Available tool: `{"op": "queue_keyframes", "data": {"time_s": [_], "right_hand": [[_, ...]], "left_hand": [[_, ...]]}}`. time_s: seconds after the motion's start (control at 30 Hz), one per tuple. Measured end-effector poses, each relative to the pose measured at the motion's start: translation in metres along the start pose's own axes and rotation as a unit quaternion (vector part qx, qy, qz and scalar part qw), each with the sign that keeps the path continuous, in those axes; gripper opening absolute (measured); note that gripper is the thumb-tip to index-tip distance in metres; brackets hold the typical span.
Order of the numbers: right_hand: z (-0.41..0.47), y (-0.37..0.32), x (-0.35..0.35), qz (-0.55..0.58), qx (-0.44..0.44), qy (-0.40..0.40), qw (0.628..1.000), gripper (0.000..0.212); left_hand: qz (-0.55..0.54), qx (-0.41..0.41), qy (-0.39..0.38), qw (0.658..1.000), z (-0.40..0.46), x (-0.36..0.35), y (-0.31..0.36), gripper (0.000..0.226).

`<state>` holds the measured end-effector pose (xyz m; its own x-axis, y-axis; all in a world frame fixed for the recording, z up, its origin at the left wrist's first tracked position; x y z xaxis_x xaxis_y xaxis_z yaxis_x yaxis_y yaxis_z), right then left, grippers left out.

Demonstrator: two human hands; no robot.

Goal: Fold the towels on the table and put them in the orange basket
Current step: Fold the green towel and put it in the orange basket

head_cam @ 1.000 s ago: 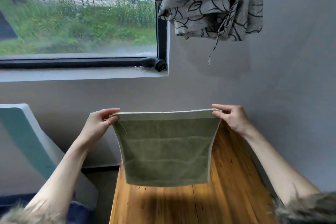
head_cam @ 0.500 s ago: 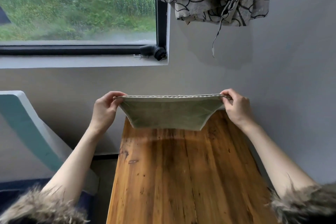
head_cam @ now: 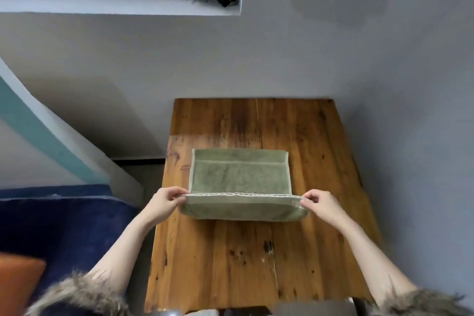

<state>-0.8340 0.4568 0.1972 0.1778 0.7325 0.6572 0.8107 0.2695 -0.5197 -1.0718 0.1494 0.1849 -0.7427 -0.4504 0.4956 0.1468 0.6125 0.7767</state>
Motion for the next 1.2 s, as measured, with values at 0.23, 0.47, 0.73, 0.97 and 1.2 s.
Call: {"op": "queue_keyframes", "data": {"time_s": [0.23, 0.47, 0.73, 0.97, 1.2], "right_hand": [[0.003, 0.011, -0.008, 0.091, -0.030, -0.033, 0.995, 0.009], [0.054, -0.013, -0.003, 0.154, -0.011, 0.039, 0.987, 0.006], [0.126, -0.008, -0.021, 0.170, -0.029, 0.060, 0.983, 0.006], [0.153, 0.000, -0.035, 0.151, -0.033, 0.060, 0.986, 0.009], [0.167, 0.005, -0.037, 0.040, -0.070, 0.182, 0.980, 0.032]], "left_hand": [[-0.093, 0.065, -0.022, 0.993, -0.007, -0.015, -0.014, 0.008], [-0.084, 0.020, 0.081, 0.993, 0.045, 0.005, 0.002, 0.009], [-0.060, 0.023, 0.113, 0.992, 0.113, -0.002, -0.022, 0.009], [-0.042, 0.045, 0.122, 0.991, 0.144, -0.012, -0.050, 0.010], [0.085, 0.044, 0.191, 0.977, 0.156, -0.014, -0.057, 0.031]]}}
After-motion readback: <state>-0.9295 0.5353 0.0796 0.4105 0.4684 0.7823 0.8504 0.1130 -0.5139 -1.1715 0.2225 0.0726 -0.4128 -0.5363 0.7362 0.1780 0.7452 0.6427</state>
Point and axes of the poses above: each hand's wrist, its own z-axis towards the middle knuckle, its own x-axis out of the back of the hand, y = z × x, the point moved 7 cm from there along z, towards the middle knuckle, and after that the axes turned 6 degrees about -x, right-handed, at the moved point
